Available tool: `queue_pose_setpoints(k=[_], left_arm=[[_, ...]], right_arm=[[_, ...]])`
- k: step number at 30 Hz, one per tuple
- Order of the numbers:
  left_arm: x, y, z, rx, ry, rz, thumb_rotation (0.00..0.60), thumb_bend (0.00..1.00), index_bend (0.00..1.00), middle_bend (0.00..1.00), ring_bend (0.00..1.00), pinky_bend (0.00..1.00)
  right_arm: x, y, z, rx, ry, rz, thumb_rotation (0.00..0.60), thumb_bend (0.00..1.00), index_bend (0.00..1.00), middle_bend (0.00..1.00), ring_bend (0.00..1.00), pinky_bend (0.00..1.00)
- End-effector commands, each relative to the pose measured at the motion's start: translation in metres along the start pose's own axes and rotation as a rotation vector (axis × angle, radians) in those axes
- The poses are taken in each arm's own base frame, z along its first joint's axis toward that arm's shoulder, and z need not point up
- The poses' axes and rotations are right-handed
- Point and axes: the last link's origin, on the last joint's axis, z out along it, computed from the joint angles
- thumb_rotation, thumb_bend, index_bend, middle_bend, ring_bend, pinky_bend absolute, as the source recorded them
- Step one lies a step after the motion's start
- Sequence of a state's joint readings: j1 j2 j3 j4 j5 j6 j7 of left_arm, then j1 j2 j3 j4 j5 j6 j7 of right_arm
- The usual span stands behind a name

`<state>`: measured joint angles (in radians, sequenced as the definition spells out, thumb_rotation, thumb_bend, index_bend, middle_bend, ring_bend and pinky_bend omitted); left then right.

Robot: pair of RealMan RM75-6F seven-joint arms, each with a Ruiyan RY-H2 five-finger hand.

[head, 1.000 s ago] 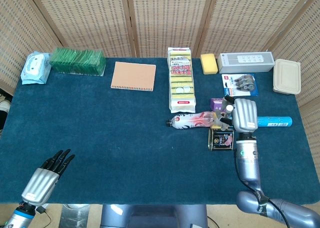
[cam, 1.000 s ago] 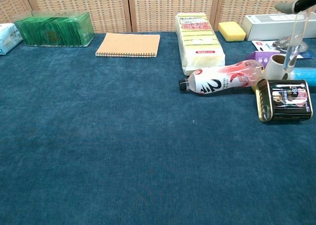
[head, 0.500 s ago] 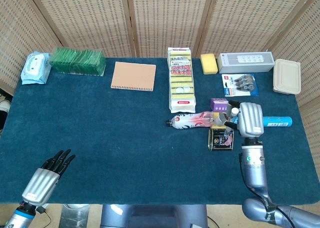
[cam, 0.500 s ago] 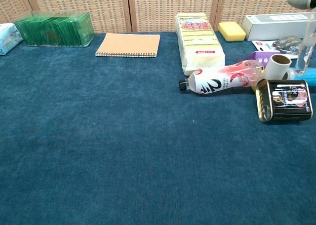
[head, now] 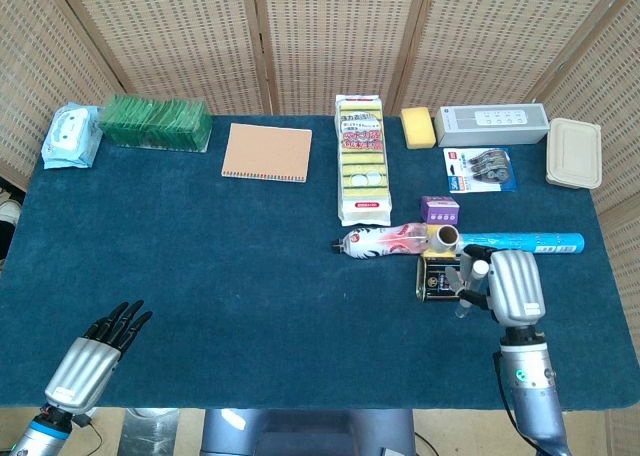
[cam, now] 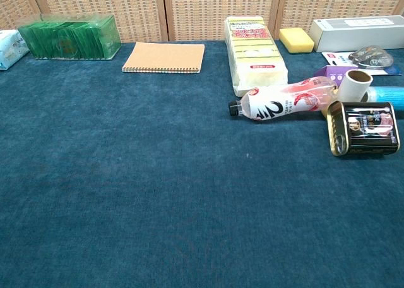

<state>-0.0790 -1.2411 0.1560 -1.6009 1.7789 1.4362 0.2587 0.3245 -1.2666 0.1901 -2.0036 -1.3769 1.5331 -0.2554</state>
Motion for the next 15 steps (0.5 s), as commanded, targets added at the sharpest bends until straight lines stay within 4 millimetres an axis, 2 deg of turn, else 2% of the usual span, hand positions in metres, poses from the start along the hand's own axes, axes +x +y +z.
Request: queue_pose_setpoints(k=[1,4,7,8,12,14,15], left_arm=[[0.0,0.0,0.0,-0.002,-0.003,0.0,0.6,0.21,0.03,0.02,0.04,0.24],[0.0,0.0,0.0,-0.003,-0.004,0.002,0.6,0.21,0.03,0.02,0.04,0.26],[0.0,0.0,0.0,-0.003,-0.001,0.002,0.6,0.21,0.03,0.02,0.04,0.26],[0.0,0.0,0.0,-0.003,0.0,0.001,0.6,0.21,0.03,0.02,0.04,0.26],[0.0,-0.001,0.003,0.004,-0.002,0.001,0.6,0.21,0.03,0.02,0.04,0.26],[0.0,-0.001,0.004,0.009,-0.003,0.006,0.6,0.21,0.03,0.02,0.05,0.26],[-0.001,0.0,0.003,0.008,-0.006,0.009,0.6,0.21,0.03,0.02,0.05,0.26]], right_arm=[[0.016,-0.003,-0.013,0.013,0.035,0.031,0.6,0.39,0.78,0.98,1.0,0.99],[0.018,0.001,-0.006,-0.007,0.062,0.035,0.6,0.39,0.78,0.99,1.0,0.99],[0.015,0.014,0.016,-0.082,0.088,0.05,0.6,0.39,0.78,1.0,1.0,1.0],[0.007,0.017,0.014,-0.102,0.048,0.061,0.6,0.39,0.78,1.0,1.0,1.0],[-0.004,0.007,-0.023,0.033,-0.094,0.018,0.6,0.39,0.78,1.0,1.0,1.0],[0.004,0.004,-0.025,0.064,-0.074,0.027,0.6,0.39,0.79,1.0,1.0,1.0],[0.012,0.006,-0.015,0.049,-0.004,0.032,0.6,0.39,0.79,1.0,1.0,1.0]])
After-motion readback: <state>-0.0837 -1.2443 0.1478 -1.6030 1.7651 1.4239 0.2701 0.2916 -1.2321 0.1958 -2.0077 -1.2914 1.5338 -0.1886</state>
